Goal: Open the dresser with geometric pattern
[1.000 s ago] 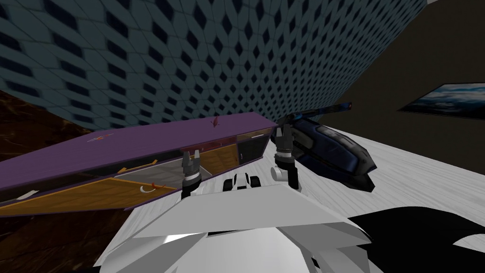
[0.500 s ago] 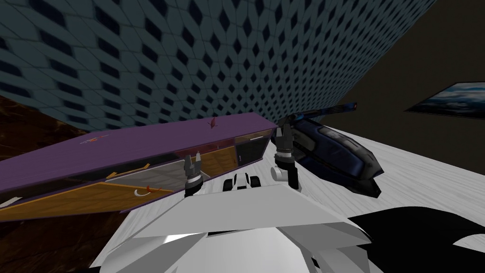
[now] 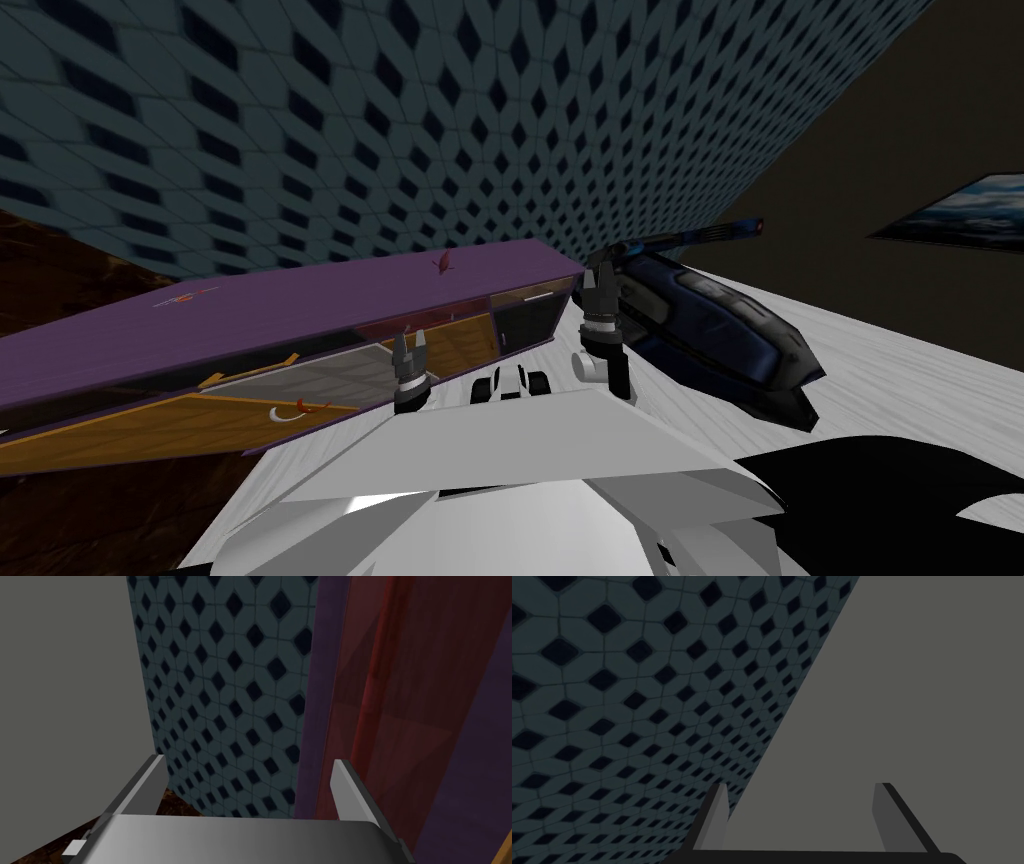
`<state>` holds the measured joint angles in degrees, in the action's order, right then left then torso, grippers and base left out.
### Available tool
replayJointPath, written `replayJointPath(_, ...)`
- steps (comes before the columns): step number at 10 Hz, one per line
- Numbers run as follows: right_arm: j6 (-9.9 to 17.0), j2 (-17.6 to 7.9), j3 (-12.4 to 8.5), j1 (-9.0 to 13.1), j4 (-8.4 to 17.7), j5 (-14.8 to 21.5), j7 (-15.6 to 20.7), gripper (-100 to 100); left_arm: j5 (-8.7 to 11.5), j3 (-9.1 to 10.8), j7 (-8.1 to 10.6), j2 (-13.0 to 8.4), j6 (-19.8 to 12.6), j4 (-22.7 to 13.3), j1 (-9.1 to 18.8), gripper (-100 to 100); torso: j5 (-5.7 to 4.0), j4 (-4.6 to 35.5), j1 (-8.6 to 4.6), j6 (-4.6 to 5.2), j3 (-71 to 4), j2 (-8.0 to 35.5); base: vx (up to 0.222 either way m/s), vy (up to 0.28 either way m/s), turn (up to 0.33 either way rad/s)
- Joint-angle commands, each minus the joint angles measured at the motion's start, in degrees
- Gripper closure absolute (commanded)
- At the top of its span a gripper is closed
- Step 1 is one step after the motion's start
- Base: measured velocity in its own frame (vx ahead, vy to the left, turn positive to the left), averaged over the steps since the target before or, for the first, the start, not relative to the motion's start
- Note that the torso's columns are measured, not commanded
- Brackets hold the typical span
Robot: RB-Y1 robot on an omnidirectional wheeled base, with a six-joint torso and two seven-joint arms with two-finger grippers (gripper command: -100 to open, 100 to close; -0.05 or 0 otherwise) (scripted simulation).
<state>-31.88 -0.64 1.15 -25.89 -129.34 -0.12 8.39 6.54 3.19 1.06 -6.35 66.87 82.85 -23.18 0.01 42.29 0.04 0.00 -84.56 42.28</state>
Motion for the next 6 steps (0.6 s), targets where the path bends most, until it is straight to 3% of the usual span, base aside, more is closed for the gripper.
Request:
replayJointPath(1, 0.0, 0.0, 0.0, 0.0, 0.0, 0.0, 0.0, 0, 0.3, 0.29, 0.79, -0.4, 2.2, -3.7, 0.4, -100, -0.01, 0.0, -0.04, 0.00, 0.0, 0.0, 0.057, -0.057, 0.016)
replayJointPath(4, 0.0, 0.0, 0.0, 0.0, 0.0, 0.0, 0.0, 0, 0.8, 0.71, 1.93, -1.0, 5.7, -9.8, 1.2, -100, -0.03, 0.0, -0.09, 0.00, 0.0, 0.0, 0.077, -0.072, 0.025)
replayJointPath(6, 0.0, 0.0, 0.0, 0.0, 0.0, 0.0, 0.0, 0, 0.9, 0.84, 2.28, -1.2, 6.7, -11.7, 1.5, -100, 0.00, 0.0, 0.01, 0.01, 0.0, 0.1, 0.048, -0.051, 0.011)
